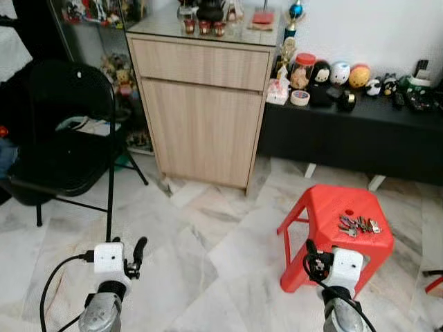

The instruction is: Hang keys on a hook

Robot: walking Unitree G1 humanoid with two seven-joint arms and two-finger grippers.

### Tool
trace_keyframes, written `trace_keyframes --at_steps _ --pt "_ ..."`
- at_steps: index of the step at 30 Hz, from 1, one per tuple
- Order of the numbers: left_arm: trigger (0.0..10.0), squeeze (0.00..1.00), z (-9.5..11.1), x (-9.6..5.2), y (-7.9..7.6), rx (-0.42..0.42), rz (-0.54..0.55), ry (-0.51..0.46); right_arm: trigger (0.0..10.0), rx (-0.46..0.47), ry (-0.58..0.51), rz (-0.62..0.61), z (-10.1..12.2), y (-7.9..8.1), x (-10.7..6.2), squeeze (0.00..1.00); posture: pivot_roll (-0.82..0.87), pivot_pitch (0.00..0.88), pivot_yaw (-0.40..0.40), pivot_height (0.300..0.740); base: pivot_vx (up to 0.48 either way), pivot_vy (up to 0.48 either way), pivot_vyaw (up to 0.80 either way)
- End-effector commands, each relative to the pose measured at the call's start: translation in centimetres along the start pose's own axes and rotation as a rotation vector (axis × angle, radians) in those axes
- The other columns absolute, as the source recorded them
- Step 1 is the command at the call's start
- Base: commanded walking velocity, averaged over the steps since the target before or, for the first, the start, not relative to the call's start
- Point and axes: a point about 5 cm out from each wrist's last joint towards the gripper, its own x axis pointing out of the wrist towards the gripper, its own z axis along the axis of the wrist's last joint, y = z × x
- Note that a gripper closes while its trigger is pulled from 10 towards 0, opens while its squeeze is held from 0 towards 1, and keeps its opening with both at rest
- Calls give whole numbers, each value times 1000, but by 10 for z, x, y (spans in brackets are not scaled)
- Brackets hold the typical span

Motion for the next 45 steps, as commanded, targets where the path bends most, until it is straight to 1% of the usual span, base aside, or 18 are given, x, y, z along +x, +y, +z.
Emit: trace_keyframes --at_steps 1,4,7,15,21,26,32,34,40,45 --pt "10000 0 3 -2 -1 -2 -9 -11 10000 -15 -18 5 3 0 -2 0 95 0 -69 740 0 0 0" --pt "10000 0 5 -2 1 -6 -1 -8 10000 -13 -2 -7 1 -1 -3 0 92 0 -65 740 0 0 0" --pt "10000 0 6 1 1 -9 -8 4 10000 15 32 -39 -3 -2 -2 0 86 0 -51 740 0 0 -246" --pt "10000 0 9 5 -2 -14 -25 14 10000 39 44 -52 -3 2 -2 0 85 0 -45 740 0 0 -716" --pt "10000 0 8 4 -2 -20 -25 16 10000 22 53 -35 -6 5 -5 0 86 0 -51 740 0 0 -706" --pt "10000 0 8 3 -2 -25 -24 16 10000 30 46 -37 -5 5 -5 0 89 0 -52 740 0 0 0" --pt "10000 0 9 3 0 -29 -27 11 10000 33 56 -43 -4 5 -3 0 90 0 -55 740 261 0 0" --pt "10000 0 10 4 0 -31 -26 11 10000 44 63 -44 -5 4 -2 0 90 0 -55 740 279 0 -644" --pt "10000 0 11 5 2 -33 -24 11 10000 37 57 -50 -4 2 -2 0 92 0 -58 740 284 0 -747" --pt "10000 0 11 5 4 -32 -23 15 10000 36 48 -54 -2 2 -1 0 95 0 -58 740 292 0 0"
